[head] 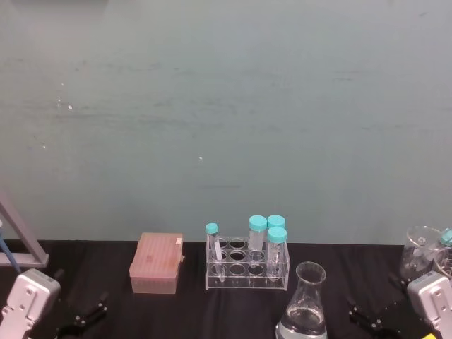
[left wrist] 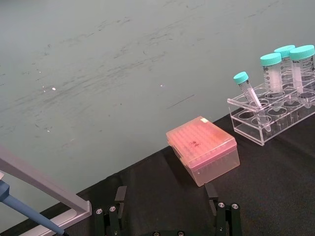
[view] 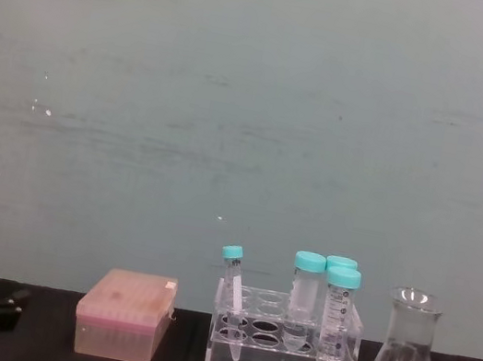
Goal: Pick up the beaker with the right gripper, shake it three times, and then put it down.
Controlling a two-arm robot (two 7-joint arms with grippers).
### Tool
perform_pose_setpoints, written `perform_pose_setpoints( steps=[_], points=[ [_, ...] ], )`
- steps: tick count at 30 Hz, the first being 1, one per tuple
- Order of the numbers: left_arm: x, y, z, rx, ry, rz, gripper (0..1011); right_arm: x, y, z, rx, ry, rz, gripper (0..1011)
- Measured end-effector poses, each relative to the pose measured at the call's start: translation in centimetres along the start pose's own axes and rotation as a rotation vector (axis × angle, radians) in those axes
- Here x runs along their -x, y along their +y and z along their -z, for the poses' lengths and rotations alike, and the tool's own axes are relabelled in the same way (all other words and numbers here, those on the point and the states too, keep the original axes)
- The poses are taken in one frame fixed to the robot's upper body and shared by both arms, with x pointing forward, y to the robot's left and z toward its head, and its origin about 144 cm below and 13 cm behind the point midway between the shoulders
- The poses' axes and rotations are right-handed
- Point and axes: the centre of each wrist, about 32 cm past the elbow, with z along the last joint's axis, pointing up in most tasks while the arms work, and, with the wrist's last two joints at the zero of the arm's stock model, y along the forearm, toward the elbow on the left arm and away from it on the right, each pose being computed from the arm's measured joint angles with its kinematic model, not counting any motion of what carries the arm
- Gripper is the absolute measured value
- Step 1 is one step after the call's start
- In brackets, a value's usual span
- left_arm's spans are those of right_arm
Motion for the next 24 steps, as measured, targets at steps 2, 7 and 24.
perform_pose_setpoints(
  steps=[2,7,24],
  points=[
    [0.0,0.0,0.0,0.0,0.0,0.0,1000,0.0,0.0,0.0,0.0,0.0,0.0,1000],
    [0.0,0.0,0.0,0.0,0.0,0.0,1000,0.0,0.0,0.0,0.0,0.0,0.0,1000],
    [0.0,0.0,0.0,0.0,0.0,0.0,1000,0.0,0.0,0.0,0.0,0.0,0.0,1000]
  ],
)
